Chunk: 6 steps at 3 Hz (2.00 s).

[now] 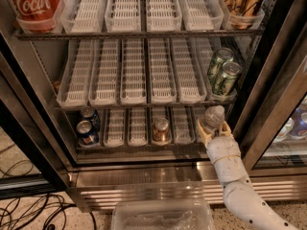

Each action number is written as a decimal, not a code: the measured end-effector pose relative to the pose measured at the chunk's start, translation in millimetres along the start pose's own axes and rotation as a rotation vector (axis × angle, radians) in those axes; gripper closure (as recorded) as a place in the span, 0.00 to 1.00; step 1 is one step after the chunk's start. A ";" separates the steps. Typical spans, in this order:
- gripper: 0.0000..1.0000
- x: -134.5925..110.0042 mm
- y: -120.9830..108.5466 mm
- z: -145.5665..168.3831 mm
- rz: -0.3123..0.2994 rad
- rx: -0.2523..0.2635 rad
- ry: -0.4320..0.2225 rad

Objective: Pick water bottle from bottom shelf of fridge

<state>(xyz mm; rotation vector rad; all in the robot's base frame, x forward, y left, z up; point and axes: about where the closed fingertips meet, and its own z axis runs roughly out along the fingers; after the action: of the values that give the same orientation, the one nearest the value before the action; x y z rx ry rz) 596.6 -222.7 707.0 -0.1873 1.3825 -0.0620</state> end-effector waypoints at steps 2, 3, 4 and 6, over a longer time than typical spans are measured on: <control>1.00 28.6 31.1 -29.9 -0.061 -0.265 0.334; 1.00 26.8 11.6 -42.2 -0.066 -0.323 0.498; 1.00 12.2 4.6 -51.0 -0.082 -0.401 0.564; 1.00 6.1 9.0 -57.2 -0.095 -0.459 0.573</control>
Offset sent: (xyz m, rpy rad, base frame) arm -0.0597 0.0032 -0.0389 -0.1409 0.7100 0.2363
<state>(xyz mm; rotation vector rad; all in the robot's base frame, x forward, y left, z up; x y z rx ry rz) 541.1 -220.3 689.6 -0.6573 1.9462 0.1352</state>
